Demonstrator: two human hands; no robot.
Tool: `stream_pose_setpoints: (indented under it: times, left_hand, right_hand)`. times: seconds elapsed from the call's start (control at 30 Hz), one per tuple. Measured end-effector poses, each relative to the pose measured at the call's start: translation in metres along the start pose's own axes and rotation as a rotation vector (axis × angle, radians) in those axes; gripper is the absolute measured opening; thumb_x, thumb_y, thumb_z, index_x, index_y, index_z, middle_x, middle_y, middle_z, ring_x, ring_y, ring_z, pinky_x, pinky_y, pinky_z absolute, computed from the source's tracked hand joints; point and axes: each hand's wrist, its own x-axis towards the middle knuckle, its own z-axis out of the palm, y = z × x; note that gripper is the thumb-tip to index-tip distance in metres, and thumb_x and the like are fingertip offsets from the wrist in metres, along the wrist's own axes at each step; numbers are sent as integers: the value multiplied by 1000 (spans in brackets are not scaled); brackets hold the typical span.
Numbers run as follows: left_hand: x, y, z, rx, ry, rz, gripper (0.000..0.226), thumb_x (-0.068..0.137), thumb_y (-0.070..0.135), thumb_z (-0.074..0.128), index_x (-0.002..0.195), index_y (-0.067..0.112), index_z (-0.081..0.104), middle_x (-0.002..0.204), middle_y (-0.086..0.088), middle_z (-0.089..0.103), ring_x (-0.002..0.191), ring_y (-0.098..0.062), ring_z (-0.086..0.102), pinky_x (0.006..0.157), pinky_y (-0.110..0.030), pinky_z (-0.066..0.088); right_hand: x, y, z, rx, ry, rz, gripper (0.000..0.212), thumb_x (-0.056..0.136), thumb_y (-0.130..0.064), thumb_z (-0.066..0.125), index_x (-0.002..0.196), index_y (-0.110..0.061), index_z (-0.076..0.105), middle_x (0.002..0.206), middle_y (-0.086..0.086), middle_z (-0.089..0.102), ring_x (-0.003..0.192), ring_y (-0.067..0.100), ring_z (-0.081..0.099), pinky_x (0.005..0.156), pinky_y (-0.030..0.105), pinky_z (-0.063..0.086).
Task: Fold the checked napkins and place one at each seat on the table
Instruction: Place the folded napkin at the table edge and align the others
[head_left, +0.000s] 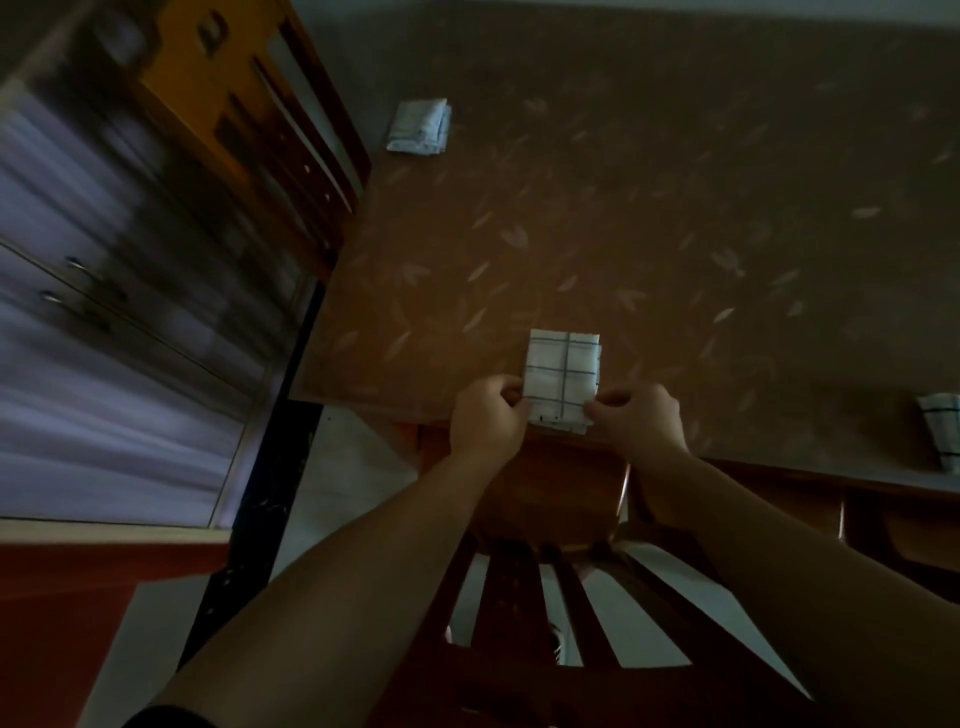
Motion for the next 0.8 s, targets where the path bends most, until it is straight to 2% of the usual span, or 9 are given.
stream_pose_setpoints:
  times: [0.1, 0.3, 0.4, 0.53, 0.63, 0.73, 0.8]
  left_hand:
    - [1, -8, -8, -4, 20, 8, 26, 90, 19, 65, 114, 11, 68, 107, -4, 71, 88, -7, 59, 72, -19, 42]
    - [4, -23, -24, -10, 67, 12, 25, 88, 16, 66, 113, 10, 70, 108, -4, 72, 98, -16, 66, 76, -17, 43]
    - [5, -27, -29, -18, 72, 32, 24, 88, 13, 66, 111, 9, 70, 107, -6, 72, 99, -17, 66, 77, -17, 43]
    - [6, -30, -32, -28, 44, 46, 26, 87, 12, 66, 113, 8, 70, 108, -7, 72, 101, -18, 65, 80, -18, 44]
    - [5, -33, -35, -24, 20, 80, 25, 87, 13, 67, 112, 9, 70, 108, -6, 72, 99, -15, 65, 80, -18, 44]
    - [0, -34, -47, 48, 9, 123, 30, 86, 21, 67, 116, 14, 66, 112, -3, 69, 103, -15, 63, 81, -22, 47]
    - [-4, -35, -60, 156, -12, 143, 42, 86, 30, 66, 125, 18, 60, 121, -3, 62, 112, -20, 59, 88, -29, 49]
  right_hand:
    - [-1, -5, 8, 12, -22, -7, 7, 88, -19, 67, 90, -16, 73, 83, -5, 71, 72, 7, 69, 56, 18, 53]
    - [4, -22, 26, 4, -7, -40, 9, 88, -17, 66, 93, -17, 73, 89, -4, 70, 78, 8, 66, 60, 18, 51]
    - [6, -26, 32, -46, 17, -73, 13, 87, -16, 65, 99, -15, 70, 95, -2, 69, 81, 8, 64, 56, 14, 43]
    - [4, -28, 34, -55, 24, -52, 12, 88, -15, 63, 100, -14, 68, 94, -1, 68, 74, 3, 60, 50, 12, 39]
    - [0, -29, 31, -109, 9, -53, 7, 88, -17, 63, 93, -15, 67, 88, -2, 68, 69, 1, 59, 46, 8, 37]
    - [-14, -31, 25, -111, 43, -40, 11, 87, -20, 60, 80, -16, 67, 80, -2, 70, 71, 12, 66, 54, 21, 53]
    - [-24, -36, 18, -160, 53, -57, 15, 88, -25, 54, 78, -20, 64, 75, -4, 69, 71, 15, 68, 64, 32, 58]
